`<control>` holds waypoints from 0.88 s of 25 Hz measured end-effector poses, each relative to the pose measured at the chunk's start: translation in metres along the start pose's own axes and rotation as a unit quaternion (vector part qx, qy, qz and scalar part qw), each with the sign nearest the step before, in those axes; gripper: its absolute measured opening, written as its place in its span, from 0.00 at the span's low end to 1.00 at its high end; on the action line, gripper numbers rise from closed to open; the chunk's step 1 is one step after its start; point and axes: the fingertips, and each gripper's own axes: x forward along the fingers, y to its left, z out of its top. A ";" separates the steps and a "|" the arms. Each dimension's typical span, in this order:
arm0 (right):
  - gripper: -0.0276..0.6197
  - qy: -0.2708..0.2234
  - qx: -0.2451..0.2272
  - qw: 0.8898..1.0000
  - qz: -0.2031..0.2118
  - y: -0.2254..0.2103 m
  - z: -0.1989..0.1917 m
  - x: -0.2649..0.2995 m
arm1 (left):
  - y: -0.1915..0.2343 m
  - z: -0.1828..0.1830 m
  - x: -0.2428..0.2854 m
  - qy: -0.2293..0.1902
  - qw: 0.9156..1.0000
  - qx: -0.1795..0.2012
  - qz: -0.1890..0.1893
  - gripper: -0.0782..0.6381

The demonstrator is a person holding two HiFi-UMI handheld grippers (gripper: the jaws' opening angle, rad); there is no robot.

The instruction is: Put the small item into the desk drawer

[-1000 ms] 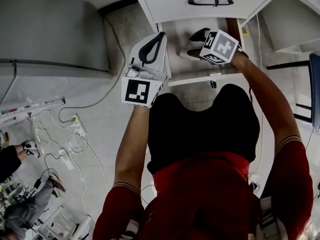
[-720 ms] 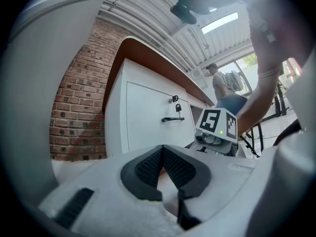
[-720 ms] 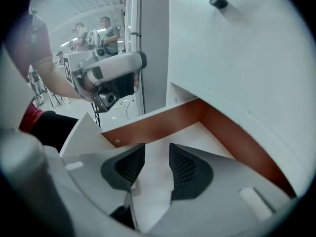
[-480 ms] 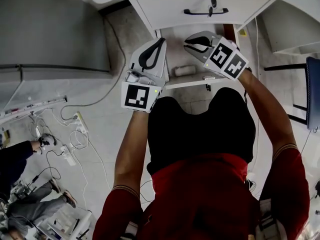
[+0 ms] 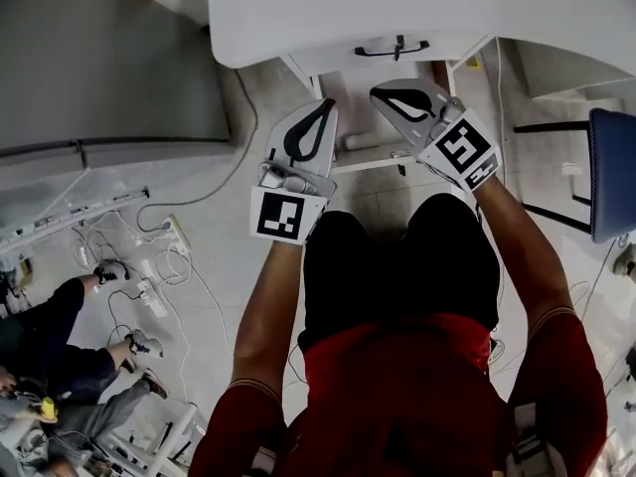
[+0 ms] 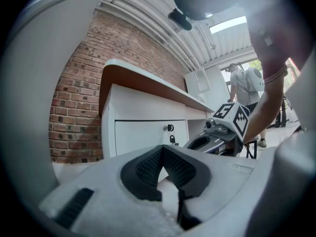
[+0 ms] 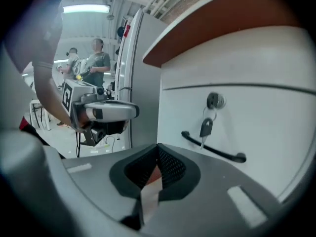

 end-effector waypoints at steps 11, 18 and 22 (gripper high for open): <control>0.06 -0.119 0.083 0.989 -0.027 0.020 0.169 -0.096 | -0.019 0.156 -0.019 -0.004 1.000 -0.025 0.008 0.12; 0.06 -0.160 0.121 0.978 -0.061 0.036 0.234 -0.163 | -0.040 0.250 -0.049 -0.002 1.000 -0.019 0.000 0.12; 0.06 -0.173 0.132 0.973 -0.078 0.049 0.259 -0.202 | -0.060 0.291 -0.068 0.003 1.000 -0.019 -0.011 0.12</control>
